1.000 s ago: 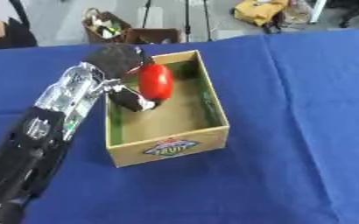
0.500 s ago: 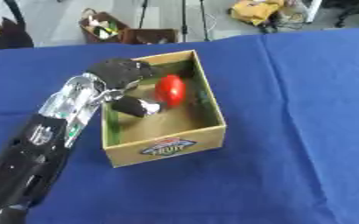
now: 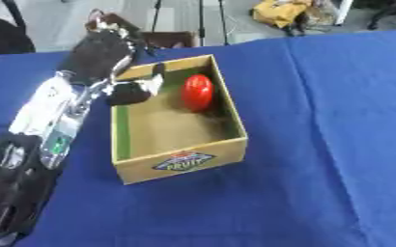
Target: Pick up objects on the table and place them in the box.
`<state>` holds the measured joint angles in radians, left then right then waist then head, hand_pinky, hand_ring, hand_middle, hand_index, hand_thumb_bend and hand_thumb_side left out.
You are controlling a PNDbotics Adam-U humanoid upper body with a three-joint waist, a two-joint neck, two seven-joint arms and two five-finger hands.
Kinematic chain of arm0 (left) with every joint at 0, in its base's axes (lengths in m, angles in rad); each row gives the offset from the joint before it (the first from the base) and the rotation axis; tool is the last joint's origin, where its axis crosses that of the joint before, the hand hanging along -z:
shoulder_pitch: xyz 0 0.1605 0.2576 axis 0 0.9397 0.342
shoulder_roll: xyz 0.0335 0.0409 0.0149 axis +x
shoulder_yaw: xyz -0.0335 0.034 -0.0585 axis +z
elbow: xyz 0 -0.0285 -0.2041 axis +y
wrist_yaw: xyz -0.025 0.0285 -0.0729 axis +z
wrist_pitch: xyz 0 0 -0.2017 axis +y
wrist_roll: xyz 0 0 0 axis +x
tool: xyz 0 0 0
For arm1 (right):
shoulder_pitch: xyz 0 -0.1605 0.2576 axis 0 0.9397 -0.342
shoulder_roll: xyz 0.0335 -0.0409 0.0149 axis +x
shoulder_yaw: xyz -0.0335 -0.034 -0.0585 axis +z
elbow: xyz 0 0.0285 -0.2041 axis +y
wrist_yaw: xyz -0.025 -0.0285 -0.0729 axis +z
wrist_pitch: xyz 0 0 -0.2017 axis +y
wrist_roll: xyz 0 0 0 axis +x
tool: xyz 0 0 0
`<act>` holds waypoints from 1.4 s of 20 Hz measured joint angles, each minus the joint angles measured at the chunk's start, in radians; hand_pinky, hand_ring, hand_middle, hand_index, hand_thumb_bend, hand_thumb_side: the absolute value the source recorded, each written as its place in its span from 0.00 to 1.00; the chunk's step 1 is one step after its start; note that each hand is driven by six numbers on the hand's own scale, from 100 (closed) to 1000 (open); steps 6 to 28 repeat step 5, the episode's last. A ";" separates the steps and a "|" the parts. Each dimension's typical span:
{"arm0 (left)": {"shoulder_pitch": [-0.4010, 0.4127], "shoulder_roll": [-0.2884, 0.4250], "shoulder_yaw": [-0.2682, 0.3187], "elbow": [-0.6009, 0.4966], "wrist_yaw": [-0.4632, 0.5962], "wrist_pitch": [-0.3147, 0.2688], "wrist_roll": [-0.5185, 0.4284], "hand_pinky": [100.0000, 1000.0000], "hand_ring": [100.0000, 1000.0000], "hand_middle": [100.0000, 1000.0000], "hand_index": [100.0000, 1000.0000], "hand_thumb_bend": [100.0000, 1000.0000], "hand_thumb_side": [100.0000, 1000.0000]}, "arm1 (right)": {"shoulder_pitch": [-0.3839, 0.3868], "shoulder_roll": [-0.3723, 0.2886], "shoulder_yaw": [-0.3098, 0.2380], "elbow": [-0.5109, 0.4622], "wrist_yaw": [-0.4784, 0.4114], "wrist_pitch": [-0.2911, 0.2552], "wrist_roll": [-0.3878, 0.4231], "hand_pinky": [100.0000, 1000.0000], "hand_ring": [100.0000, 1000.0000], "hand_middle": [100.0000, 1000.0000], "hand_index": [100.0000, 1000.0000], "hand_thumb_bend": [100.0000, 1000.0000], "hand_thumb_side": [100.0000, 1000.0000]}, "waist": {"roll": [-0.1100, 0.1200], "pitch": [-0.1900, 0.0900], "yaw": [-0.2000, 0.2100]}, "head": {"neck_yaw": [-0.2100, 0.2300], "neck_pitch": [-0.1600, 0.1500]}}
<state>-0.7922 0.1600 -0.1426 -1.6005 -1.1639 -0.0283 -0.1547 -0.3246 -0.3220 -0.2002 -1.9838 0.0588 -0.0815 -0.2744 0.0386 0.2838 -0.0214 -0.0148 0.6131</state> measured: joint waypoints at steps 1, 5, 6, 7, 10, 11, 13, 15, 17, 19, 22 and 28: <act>0.041 0.012 0.011 -0.046 0.080 0.012 0.012 0.00 0.25 0.29 0.60 0.00 0.71 | 0.000 0.000 -0.002 0.000 0.000 0.000 -0.002 0.68 0.69 0.58 0.73 0.00 0.77 | 0.001 0.001 0.003 | -0.004 0.000; 0.199 0.055 0.072 -0.210 0.428 0.049 0.067 0.00 0.18 0.21 0.56 0.00 0.72 | 0.000 0.000 -0.005 0.000 0.001 -0.001 -0.006 0.68 0.69 0.58 0.73 0.00 0.77 | 0.001 0.006 0.016 | -0.017 -0.005; 0.199 0.055 0.072 -0.210 0.428 0.049 0.067 0.00 0.18 0.21 0.56 0.00 0.72 | 0.000 0.000 -0.005 0.000 0.001 -0.001 -0.006 0.68 0.69 0.58 0.73 0.00 0.77 | 0.001 0.006 0.016 | -0.017 -0.005; 0.199 0.055 0.072 -0.210 0.428 0.049 0.067 0.00 0.18 0.21 0.56 0.00 0.72 | 0.000 0.000 -0.005 0.000 0.001 -0.001 -0.006 0.68 0.69 0.58 0.73 0.00 0.77 | 0.001 0.006 0.016 | -0.017 -0.005; 0.199 0.055 0.072 -0.210 0.428 0.049 0.067 0.00 0.18 0.21 0.56 0.00 0.72 | 0.000 0.000 -0.005 0.000 0.001 -0.001 -0.006 0.68 0.69 0.58 0.73 0.00 0.77 | 0.001 0.006 0.016 | -0.017 -0.005; 0.199 0.055 0.072 -0.210 0.428 0.049 0.067 0.00 0.18 0.21 0.56 0.00 0.72 | 0.000 0.000 -0.005 0.000 0.001 -0.001 -0.006 0.68 0.69 0.58 0.73 0.00 0.77 | 0.001 0.006 0.016 | -0.017 -0.005; 0.199 0.055 0.072 -0.210 0.428 0.049 0.067 0.00 0.18 0.21 0.56 0.00 0.72 | 0.000 0.000 -0.005 0.000 0.001 -0.001 -0.006 0.68 0.69 0.58 0.73 0.00 0.77 | 0.001 0.006 0.016 | -0.017 -0.005; 0.199 0.055 0.072 -0.210 0.428 0.049 0.067 0.00 0.18 0.21 0.56 0.00 0.72 | 0.000 0.000 -0.005 0.000 0.001 -0.001 -0.006 0.68 0.69 0.58 0.73 0.00 0.77 | 0.001 0.006 0.016 | -0.017 -0.005; 0.199 0.055 0.072 -0.210 0.428 0.049 0.067 0.00 0.18 0.21 0.56 0.00 0.72 | 0.000 0.000 -0.005 0.000 0.001 -0.001 -0.006 0.68 0.69 0.58 0.73 0.00 0.77 | 0.001 0.006 0.016 | -0.017 -0.005; 0.199 0.055 0.072 -0.210 0.428 0.049 0.067 0.00 0.18 0.21 0.56 0.00 0.72 | 0.000 0.000 -0.005 0.000 0.001 -0.001 -0.006 0.68 0.69 0.58 0.73 0.00 0.77 | 0.001 0.006 0.016 | -0.017 -0.005; 0.199 0.055 0.072 -0.210 0.428 0.049 0.067 0.00 0.18 0.21 0.56 0.00 0.72 | 0.000 0.000 -0.005 0.000 0.001 -0.001 -0.006 0.68 0.69 0.58 0.73 0.00 0.77 | 0.001 0.006 0.016 | -0.017 -0.005; 0.199 0.055 0.072 -0.210 0.428 0.049 0.067 0.00 0.18 0.21 0.56 0.00 0.72 | 0.000 0.000 -0.005 0.000 0.001 -0.001 -0.006 0.68 0.69 0.58 0.73 0.00 0.77 | 0.001 0.006 0.016 | -0.017 -0.005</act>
